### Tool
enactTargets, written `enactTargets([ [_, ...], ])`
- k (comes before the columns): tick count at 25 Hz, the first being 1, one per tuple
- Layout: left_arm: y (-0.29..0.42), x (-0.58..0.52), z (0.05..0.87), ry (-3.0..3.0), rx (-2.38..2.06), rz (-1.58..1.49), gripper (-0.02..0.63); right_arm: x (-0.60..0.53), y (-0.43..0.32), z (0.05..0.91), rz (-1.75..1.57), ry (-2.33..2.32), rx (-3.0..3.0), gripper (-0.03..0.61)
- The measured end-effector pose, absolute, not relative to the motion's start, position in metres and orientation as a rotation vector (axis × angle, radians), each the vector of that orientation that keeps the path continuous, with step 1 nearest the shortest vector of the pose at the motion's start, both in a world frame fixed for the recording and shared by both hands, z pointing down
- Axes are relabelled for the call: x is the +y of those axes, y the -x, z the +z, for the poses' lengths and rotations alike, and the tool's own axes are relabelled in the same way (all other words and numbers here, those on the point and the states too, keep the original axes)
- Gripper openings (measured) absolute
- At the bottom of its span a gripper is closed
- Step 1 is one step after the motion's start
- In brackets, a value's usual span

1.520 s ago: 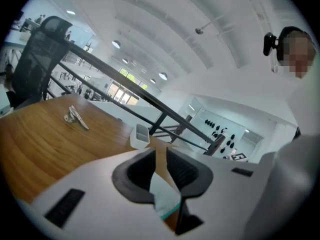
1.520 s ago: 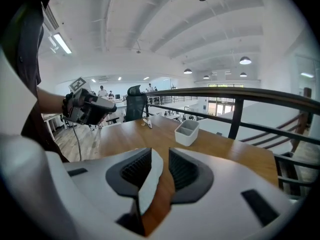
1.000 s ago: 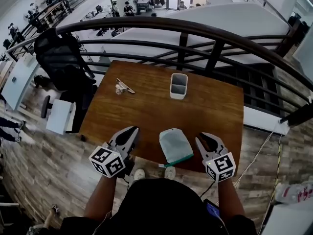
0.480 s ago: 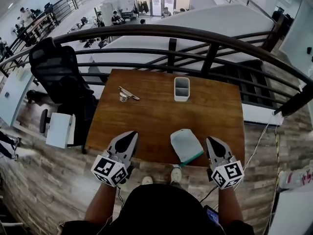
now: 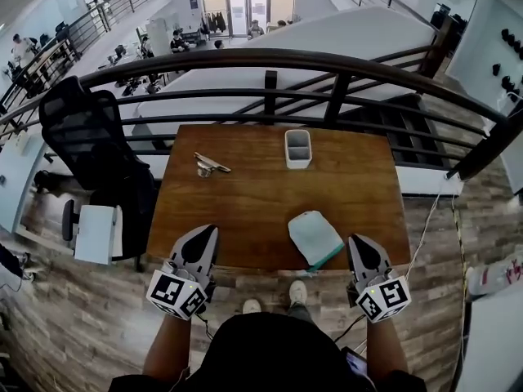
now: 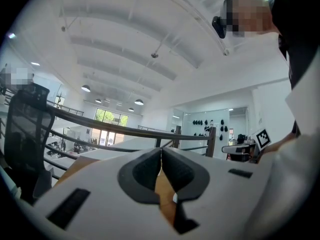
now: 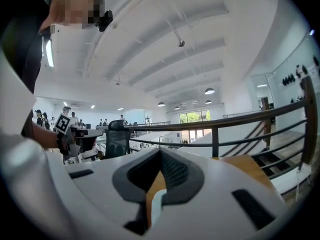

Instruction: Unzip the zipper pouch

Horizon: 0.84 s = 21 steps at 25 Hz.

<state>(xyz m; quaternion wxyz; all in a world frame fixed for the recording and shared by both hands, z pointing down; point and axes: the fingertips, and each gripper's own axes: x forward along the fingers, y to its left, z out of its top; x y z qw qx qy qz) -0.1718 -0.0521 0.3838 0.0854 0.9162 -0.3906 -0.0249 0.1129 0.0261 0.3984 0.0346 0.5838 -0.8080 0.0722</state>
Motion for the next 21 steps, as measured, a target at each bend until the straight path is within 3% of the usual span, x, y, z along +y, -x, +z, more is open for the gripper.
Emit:
enactTargets([
  [21,0.172,-0.044,0.377,-2.736,-1.142,-0.102,0.017,0.029,-0.117,0.384,0.193,-1.802,-2.507,-0.008],
])
